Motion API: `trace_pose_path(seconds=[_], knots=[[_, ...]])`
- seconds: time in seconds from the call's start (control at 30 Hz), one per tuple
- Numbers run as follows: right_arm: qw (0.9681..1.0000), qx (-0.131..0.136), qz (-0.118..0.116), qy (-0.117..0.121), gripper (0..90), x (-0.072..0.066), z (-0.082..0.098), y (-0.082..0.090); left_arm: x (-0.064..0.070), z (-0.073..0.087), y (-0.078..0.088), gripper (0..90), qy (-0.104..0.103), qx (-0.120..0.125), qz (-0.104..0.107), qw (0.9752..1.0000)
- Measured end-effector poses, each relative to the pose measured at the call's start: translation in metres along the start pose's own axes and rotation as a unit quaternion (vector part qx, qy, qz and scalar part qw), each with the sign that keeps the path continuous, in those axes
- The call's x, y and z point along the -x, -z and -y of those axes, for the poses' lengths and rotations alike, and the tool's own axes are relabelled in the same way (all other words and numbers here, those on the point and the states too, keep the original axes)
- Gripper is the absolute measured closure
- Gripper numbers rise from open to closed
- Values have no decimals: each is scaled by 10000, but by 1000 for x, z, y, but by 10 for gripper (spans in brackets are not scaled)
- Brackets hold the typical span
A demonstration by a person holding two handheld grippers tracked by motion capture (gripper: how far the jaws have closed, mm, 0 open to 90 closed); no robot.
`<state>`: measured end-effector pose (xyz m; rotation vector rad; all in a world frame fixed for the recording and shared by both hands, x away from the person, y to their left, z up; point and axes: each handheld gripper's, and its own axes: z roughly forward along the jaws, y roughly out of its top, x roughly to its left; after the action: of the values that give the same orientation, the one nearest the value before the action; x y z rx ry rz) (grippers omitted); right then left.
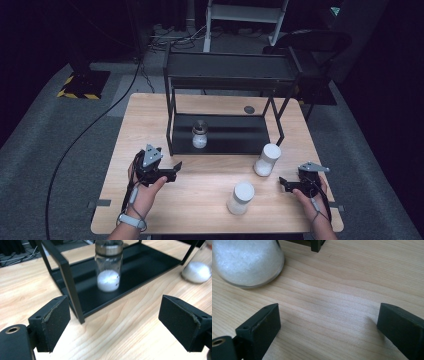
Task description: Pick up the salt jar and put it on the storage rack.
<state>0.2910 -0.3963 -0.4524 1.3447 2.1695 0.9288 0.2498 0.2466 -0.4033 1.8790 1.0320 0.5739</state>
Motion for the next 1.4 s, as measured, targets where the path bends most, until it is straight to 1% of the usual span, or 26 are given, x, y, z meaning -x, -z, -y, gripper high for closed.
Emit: trace_pose_path(seconds=[0.1, 0.47, 0.53, 0.6, 0.8, 0.9, 0.97, 1.0, 1.07, 1.13, 1.17, 1.23, 1.27, 1.3, 1.4], knots=[[10000, 0, 0, 2, 47, 0, 0, 0, 0, 7, 0, 103, 40, -49, -10, 10000], [10000, 5, -3, 5, 49, 0, 0, 0, 2, 35, -6, 104, 57, -331, -92, 9994], [10000, 5, -3, 5, 49, 0, 0, 0, 1, 37, -6, 104, 72, -357, -97, 9993], [10000, 4, -2, 6, 49, 0, 0, 0, 1, 42, -7, 104, 134, -372, -99, 9992], [10000, 5, -3, 6, 49, 0, 0, 0, -1, 50, -13, 103, 265, -536, -108, 9982], [10000, 5, -3, 5, 49, 0, 0, 0, -1, 52, -17, 102, 308, -645, -141, 9973], [10000, 6, -3, 5, 49, 0, 0, 0, -2, 52, -20, 102, 305, -760, -153, 9965], [10000, 3, -2, 4, 49, 0, 0, 0, -2, 53, -21, 102, 340, -789, -168, 9962], [10000, 5, -3, 5, 49, 0, 0, 0, -2, 51, -22, 102, 313, -880, -181, 9955], [10000, 4, -3, 4, 49, 0, 0, 0, -1, 50, -23, 101, 323, -920, -203, 9950], [10000, 4, -4, 4, 49, 0, 0, 0, 0, 48, -24, 101, 322, -994, -221, 9943], [10000, 5, -4, 4, 49, 0, 0, 0, 0, 42, -27, 95, 294, -1251, -234, 9914], [10000, 5, -4, 4, 49, 0, 0, 0, 2, 40, -28, 89, 242, -1342, -265, 9903], [10000, 6, -4, 4, 49, 0, 0, 0, 3, 40, -29, 72, 216, -1355, -281, 9901], [10000, 6, -5, 4, 49, 0, 0, 0, 3, 40, -29, 66, 228, -1356, -295, 9901]])
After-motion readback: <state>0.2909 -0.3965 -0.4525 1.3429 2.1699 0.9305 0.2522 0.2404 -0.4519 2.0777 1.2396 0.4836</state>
